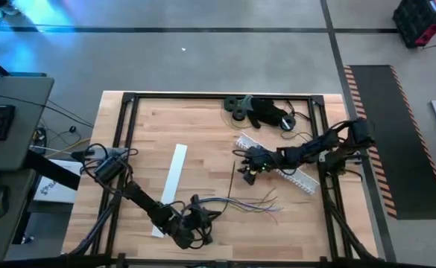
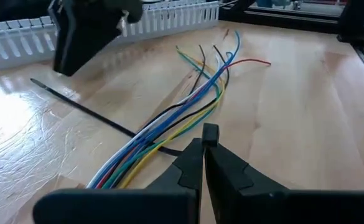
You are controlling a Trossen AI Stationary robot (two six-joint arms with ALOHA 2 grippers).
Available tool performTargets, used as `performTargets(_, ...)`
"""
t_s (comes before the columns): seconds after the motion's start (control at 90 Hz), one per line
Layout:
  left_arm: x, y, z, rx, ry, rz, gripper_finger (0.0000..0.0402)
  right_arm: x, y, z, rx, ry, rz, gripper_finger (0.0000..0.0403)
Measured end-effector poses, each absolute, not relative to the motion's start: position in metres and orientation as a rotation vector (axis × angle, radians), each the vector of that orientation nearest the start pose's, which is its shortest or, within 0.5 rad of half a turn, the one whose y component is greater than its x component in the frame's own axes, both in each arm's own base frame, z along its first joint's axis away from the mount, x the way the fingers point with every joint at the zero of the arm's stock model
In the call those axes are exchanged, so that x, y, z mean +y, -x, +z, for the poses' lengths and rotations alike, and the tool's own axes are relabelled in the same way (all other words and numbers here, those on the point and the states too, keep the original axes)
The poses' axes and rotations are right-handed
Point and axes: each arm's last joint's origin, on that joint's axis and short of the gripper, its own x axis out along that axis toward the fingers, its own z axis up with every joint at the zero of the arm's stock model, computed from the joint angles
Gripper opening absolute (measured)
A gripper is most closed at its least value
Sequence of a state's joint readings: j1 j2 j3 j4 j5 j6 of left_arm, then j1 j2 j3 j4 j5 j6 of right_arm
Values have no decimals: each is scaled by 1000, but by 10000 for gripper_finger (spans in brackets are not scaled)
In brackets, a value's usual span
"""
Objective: Ziptie cables
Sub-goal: Wrap the cable using zip tie
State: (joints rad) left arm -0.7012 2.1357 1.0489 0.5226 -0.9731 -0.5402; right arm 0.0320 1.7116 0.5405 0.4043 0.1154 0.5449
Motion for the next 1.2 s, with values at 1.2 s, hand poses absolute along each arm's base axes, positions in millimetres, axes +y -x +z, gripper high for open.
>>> performTargets(1.2,-238,-322,93,283,132,362,0,5,-323,98,749,-365,-331,203)
